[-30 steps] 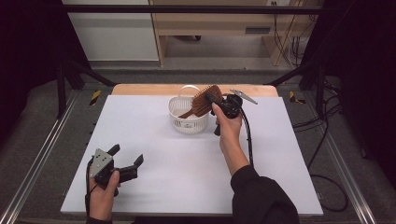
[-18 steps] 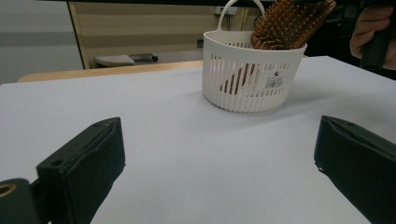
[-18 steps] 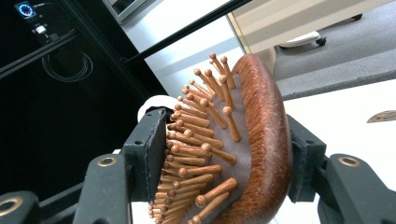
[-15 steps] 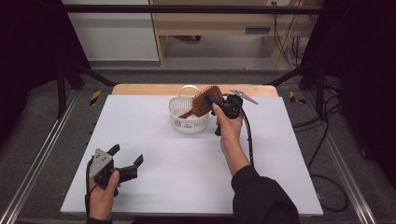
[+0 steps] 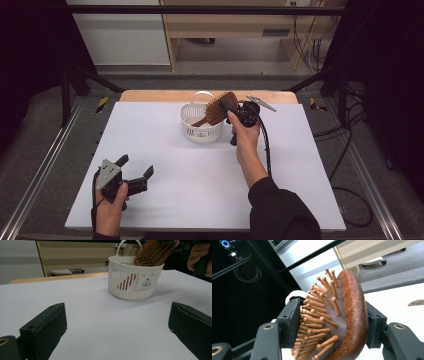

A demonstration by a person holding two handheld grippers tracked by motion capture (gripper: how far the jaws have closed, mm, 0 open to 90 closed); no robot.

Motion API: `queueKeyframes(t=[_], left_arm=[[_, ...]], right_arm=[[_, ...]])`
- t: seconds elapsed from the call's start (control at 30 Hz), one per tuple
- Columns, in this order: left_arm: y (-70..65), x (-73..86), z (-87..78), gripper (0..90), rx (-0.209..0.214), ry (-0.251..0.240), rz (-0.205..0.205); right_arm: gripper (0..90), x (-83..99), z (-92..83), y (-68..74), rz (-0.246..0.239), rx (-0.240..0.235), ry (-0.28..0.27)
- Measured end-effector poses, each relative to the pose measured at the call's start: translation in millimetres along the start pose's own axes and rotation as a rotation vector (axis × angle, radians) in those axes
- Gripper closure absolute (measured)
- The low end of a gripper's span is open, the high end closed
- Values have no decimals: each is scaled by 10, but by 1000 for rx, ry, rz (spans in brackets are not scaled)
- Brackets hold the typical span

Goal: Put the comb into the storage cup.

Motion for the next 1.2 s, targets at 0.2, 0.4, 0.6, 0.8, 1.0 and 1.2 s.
queueKeyframes(t=[0.2, 0.4, 0.6, 0.8, 1.0, 1.2], left_arm=[[0, 0, 0, 18, 0, 0, 0], [-1, 2, 2, 18, 1, 1, 0], [-4, 4, 7, 18, 3, 3, 1], [-7, 5, 10, 18, 5, 5, 1], [4, -1, 1, 18, -1, -2, -4], [6, -1, 2, 18, -2, -2, -3]], right_arm=[[386, 9, 3, 0, -3, 2, 9], [360, 7, 1, -15, -4, 4, 16], [319, 2, -10, -65, 4, 7, 32], [285, 1, -15, -62, -6, -3, 36], [187, 24, -18, -47, -32, 1, 51], [98, 0, -43, -71, -68, 35, 42]])
Point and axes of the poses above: each handheld gripper's, and its own axes: z roughly forward along the jaws, x roughly out of its underside, y roughly to its left, the point moved 8 cm from there along z, roughly forward along the jaws, and after that the axes turned 13 degrees about x, right-handed, at the moved point
